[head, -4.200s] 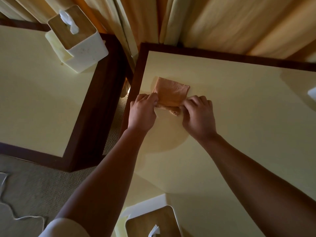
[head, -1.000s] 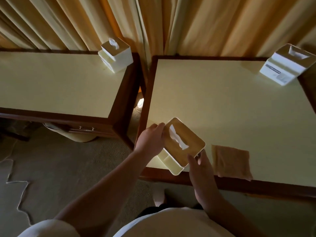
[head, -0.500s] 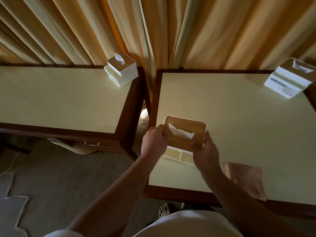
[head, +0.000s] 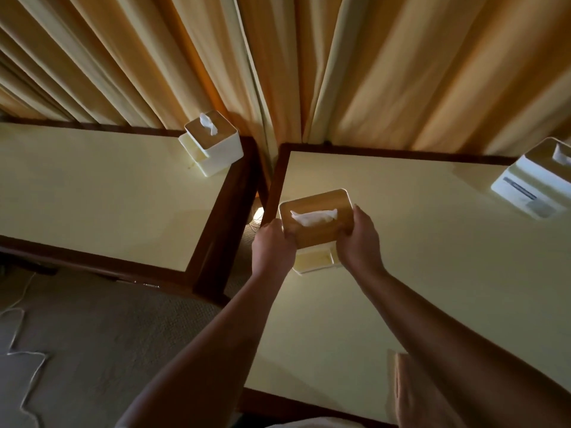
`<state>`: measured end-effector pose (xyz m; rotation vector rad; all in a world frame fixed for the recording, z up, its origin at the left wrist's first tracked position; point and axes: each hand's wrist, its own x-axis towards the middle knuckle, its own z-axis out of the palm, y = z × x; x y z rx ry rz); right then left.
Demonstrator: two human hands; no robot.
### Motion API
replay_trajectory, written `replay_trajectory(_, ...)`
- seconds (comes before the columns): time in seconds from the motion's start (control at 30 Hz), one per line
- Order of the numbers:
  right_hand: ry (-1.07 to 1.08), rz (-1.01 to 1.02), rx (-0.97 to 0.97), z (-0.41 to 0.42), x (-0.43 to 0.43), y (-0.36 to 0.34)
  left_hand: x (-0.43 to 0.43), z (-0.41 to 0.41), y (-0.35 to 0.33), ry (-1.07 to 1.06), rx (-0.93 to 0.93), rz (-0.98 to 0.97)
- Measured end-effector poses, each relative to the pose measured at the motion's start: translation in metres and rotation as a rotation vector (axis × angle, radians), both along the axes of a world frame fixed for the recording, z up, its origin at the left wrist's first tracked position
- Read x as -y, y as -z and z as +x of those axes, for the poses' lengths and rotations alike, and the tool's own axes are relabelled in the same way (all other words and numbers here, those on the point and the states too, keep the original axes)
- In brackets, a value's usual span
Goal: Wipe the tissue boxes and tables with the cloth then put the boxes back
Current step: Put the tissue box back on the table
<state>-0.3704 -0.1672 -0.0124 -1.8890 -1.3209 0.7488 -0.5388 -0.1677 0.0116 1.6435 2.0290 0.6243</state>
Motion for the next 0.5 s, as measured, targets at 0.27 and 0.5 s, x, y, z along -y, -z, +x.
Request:
replay_trajectory(0.27,-0.073,-0.037,-0.018,-0.008,-0.072,0.008,-0.058,0.002,0.011,-0.075,-0.003,-0.063)
replay_trajectory(0.5,-0.100,-0.088,-0.045,-0.014,-0.138,0.015,-0.108,0.002,0.021,-0.120,0.019,-0.034)
